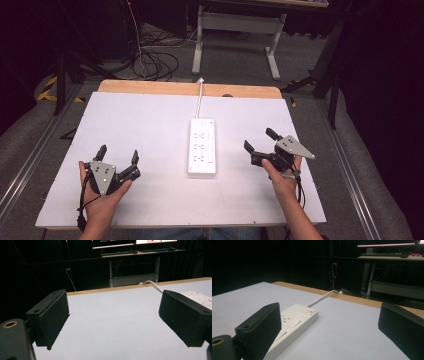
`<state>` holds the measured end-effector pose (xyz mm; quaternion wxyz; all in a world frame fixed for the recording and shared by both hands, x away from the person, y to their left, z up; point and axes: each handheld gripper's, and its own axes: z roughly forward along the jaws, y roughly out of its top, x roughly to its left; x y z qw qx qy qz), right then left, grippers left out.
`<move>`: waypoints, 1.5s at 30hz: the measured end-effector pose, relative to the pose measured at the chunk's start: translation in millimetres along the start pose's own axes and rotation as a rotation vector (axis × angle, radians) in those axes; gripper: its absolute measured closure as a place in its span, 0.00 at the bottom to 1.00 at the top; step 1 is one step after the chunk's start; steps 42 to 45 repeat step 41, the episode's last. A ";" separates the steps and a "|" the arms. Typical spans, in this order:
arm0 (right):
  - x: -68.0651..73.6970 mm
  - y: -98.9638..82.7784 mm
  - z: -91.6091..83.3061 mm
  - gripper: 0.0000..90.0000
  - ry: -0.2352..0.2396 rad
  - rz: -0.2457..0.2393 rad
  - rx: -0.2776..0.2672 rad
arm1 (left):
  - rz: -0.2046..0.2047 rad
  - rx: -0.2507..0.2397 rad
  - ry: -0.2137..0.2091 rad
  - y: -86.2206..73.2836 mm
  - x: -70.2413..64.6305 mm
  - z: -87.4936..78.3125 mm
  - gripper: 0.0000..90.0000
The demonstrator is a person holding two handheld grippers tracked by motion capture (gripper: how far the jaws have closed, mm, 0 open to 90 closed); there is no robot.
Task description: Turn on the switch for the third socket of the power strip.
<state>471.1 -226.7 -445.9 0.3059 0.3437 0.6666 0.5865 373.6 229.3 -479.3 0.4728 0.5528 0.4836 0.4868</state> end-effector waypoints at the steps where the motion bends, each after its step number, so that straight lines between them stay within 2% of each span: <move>1: 0.3 -0.4 -0.1 0.04 -0.007 -0.004 -0.004 | 0.000 -0.001 0.000 0.0 0.0 0.0 0.11; 7: 0.0 -2.7 -1.6 0.04 -0.022 0.011 -0.018 | -0.001 -0.003 0.003 -0.2 0.3 0.0 0.11; 11: -1.4 -8.4 -9.4 0.03 -0.029 0.003 -0.025 | -0.003 -0.002 0.008 -0.5 0.9 0.7 0.11; 17: -7.6 -12.6 -17.5 0.04 -0.042 0.025 -0.057 | -0.010 -0.007 0.013 -0.2 0.6 0.6 0.10; 21: -6.6 -12.6 -19.2 0.05 -0.049 0.014 -0.075 | -0.014 -0.007 0.017 -0.6 1.7 0.7 0.10; 25: -4.8 -12.2 -22.0 0.05 -0.051 0.033 -0.087 | -0.022 -0.009 0.023 -0.8 2.4 0.4 0.10; 26: -4.2 -13.0 -24.1 0.05 -0.047 0.032 -0.084 | -0.021 -0.009 0.023 -0.8 2.6 0.4 0.10; 28: -4.5 -16.6 -30.6 0.06 -0.046 0.002 -0.078 | -0.019 -0.006 0.024 -0.9 3.0 0.9 0.10; 31: -10.3 -20.2 -37.3 0.05 -0.049 0.029 -0.080 | -0.025 -0.002 0.023 -0.8 2.3 2.0 0.10; 33: -13.4 -20.5 -36.5 0.05 -0.059 0.047 -0.081 | -0.019 -0.004 0.021 -0.6 1.3 2.0 0.10; 35: -13.5 -21.2 -35.2 0.06 -0.067 0.025 -0.071 | -0.015 -0.007 0.019 -0.3 1.2 1.7 0.10; 45: -8.2 -22.4 -32.3 0.06 -0.047 0.012 -0.064 | -0.026 -0.005 0.019 -0.6 2.3 2.4 0.10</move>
